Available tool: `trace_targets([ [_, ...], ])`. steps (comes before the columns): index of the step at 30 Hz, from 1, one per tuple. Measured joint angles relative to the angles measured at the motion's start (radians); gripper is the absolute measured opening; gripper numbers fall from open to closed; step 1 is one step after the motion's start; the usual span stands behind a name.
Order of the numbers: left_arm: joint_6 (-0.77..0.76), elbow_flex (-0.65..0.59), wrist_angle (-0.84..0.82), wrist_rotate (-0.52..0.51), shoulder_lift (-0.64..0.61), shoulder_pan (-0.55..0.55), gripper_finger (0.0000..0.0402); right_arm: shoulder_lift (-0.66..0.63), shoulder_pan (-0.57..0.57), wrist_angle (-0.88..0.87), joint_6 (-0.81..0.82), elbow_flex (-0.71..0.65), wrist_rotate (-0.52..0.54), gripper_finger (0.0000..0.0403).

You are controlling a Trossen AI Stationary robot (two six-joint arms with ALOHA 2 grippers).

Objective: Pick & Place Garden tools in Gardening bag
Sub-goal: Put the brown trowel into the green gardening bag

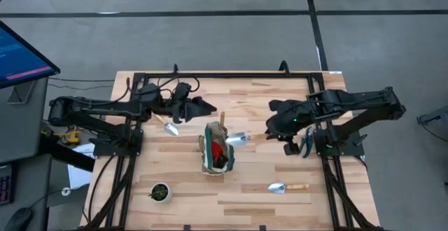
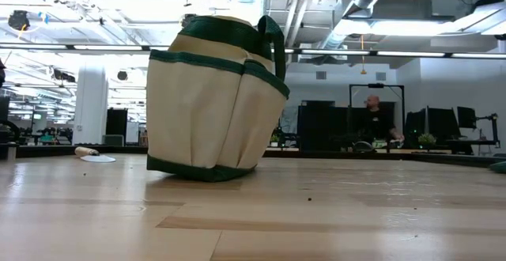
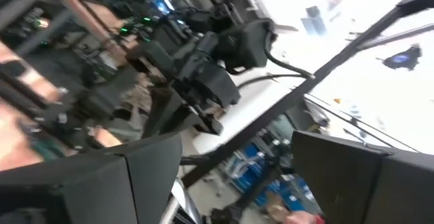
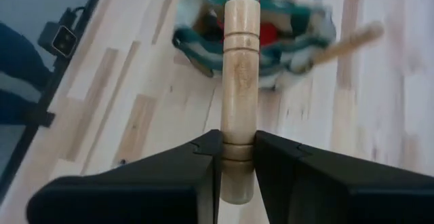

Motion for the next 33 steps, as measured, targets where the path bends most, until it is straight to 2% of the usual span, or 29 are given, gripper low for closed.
trace_targets([
  [6, -0.095, 0.0, 0.036, 0.113, 0.0, -0.015, 0.0269, 0.121, 0.016, 0.048, -0.132, 0.102, 0.001, 0.0051],
  [10, -0.152, 0.0, 0.033, 0.186, 0.0, -0.031, 0.0269, 0.211, 0.031, 0.111, -0.182, 0.182, 0.042, 0.0051],
  [15, -0.166, 0.0, 0.018, 0.279, 0.0, -0.037, 0.0269, 0.329, 0.053, 0.067, -0.207, 0.311, 0.042, 0.0051],
  [18, -0.166, 0.0, -0.054, 0.32, 0.0, -0.037, 0.0269, 0.386, 0.063, 0.014, -0.207, 0.381, 0.042, 0.0051],
  [24, -0.132, 0.0, -0.22, 0.365, 0.0, -0.037, 0.0269, 0.46, 0.087, -0.058, -0.176, 0.48, 0.044, 0.0051],
  [29, -0.131, 0.0, -0.234, 0.371, 0.0, -0.052, 0.0269, 0.489, 0.094, -0.084, -0.149, 0.507, 0.045, 0.0051],
  [33, -0.143, 0.0, -0.334, 0.371, 0.0, -0.084, 0.0269, 0.489, 0.094, -0.102, -0.128, 0.512, 0.044, 0.0051],
])
